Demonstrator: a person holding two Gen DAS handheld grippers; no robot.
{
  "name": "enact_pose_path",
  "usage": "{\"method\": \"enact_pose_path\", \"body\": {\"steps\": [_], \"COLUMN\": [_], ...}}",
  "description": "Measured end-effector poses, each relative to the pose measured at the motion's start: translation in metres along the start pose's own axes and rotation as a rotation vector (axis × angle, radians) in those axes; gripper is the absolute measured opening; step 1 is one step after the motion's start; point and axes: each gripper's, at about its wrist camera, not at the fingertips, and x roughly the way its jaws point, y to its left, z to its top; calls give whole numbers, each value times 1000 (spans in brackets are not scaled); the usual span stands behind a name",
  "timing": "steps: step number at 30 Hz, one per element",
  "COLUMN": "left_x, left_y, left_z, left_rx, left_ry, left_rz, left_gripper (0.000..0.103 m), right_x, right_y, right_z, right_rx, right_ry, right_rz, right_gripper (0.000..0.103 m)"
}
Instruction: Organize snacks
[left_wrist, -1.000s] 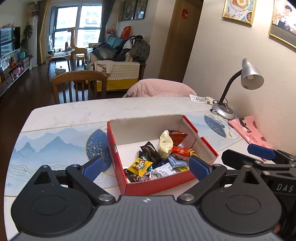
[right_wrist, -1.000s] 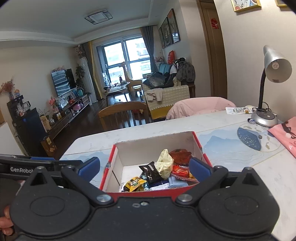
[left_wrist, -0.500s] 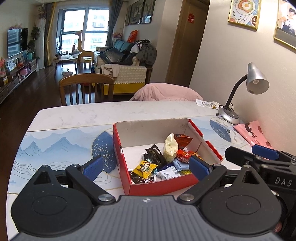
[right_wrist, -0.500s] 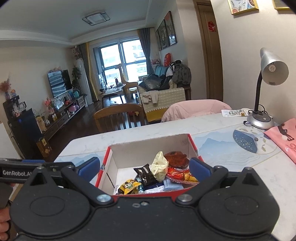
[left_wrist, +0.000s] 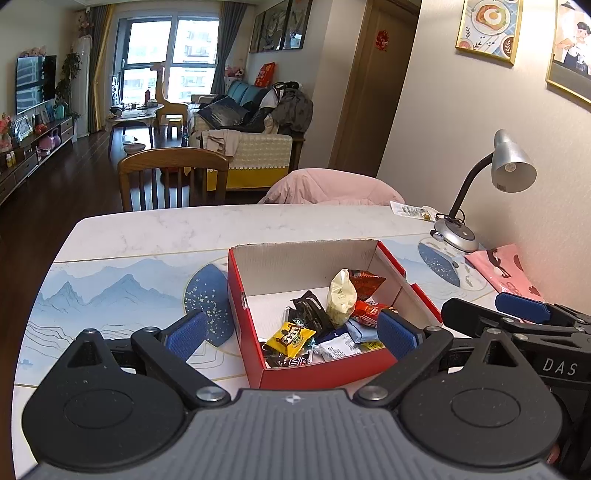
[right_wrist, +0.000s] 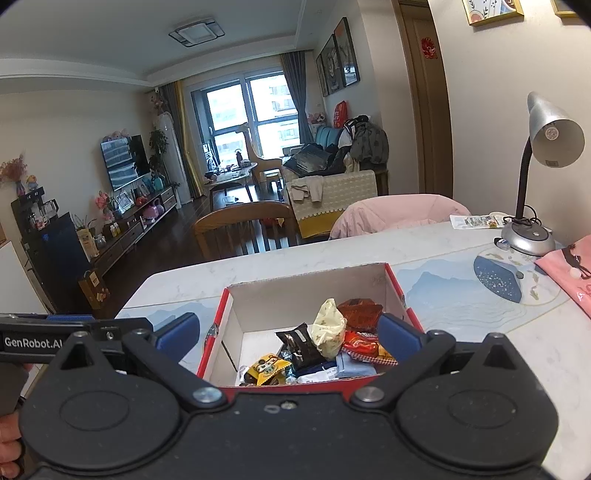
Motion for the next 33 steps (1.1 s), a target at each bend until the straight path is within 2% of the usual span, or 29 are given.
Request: {"method": "enact_pose_path", "body": {"steps": [33], "left_x": [5], "left_y": [11], "left_z": [-8], "left_rx": [-15], "left_ry": [60], "left_rz": [-49], "left_gripper": [99], "right_x": [9], "right_y": [0], "right_z": [-7], "right_rx": [28], "right_ry": [42], "right_rz": [-27], "right_gripper": [103]}}
